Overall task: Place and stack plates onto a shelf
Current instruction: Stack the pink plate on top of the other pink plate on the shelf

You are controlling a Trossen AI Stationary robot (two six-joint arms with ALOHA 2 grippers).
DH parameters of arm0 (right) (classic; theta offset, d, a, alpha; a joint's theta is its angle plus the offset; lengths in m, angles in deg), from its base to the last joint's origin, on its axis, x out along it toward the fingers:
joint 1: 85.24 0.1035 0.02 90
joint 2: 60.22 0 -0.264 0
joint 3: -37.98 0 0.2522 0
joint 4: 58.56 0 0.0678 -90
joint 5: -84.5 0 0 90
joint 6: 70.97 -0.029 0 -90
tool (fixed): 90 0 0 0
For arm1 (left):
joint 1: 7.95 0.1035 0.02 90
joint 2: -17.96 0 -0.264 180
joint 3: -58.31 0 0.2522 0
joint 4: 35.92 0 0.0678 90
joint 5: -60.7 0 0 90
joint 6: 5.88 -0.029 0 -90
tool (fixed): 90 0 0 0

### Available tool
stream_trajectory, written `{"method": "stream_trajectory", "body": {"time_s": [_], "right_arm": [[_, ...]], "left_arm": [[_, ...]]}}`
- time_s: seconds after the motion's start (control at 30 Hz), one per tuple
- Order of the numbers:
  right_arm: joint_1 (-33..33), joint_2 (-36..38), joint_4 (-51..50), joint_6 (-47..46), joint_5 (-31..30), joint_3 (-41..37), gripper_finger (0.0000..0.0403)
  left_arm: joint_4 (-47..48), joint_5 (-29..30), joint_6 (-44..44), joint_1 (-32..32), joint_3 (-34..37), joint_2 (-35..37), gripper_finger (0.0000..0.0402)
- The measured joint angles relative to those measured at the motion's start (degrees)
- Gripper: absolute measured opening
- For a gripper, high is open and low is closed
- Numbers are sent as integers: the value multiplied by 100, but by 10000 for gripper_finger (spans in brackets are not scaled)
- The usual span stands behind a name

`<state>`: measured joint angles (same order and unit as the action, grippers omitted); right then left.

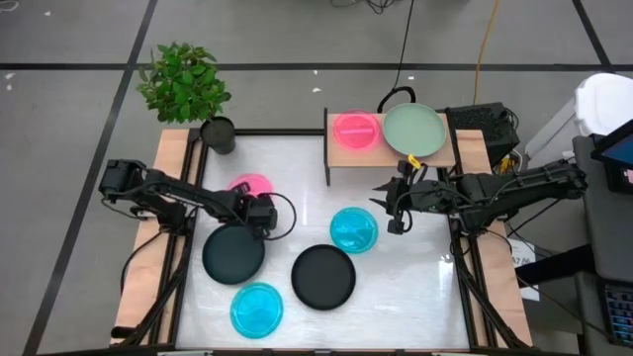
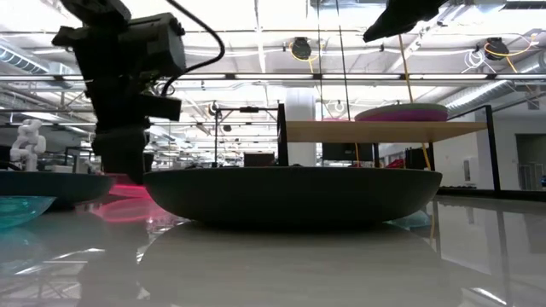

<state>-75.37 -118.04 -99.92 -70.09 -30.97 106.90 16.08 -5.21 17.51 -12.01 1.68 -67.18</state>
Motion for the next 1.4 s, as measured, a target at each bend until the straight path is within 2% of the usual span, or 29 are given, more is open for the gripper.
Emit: {"method": "stream_trajectory", "body": {"time_s": [0.47,0.77,1.1,1.4], "right_arm": [[0,0,-9,0,0,0,112],[0,0,-109,0,0,0,112],[-1,0,-118,24,0,0,112],[0,17,-590,-3,4,0,112]], "left_arm": [[949,275,-1437,-141,-947,0,3],[1426,757,-2486,-492,-1737,0,3],[2109,858,-4034,-997,-3158,0,3],[2036,897,-5967,-1007,-4002,2,3]]}}
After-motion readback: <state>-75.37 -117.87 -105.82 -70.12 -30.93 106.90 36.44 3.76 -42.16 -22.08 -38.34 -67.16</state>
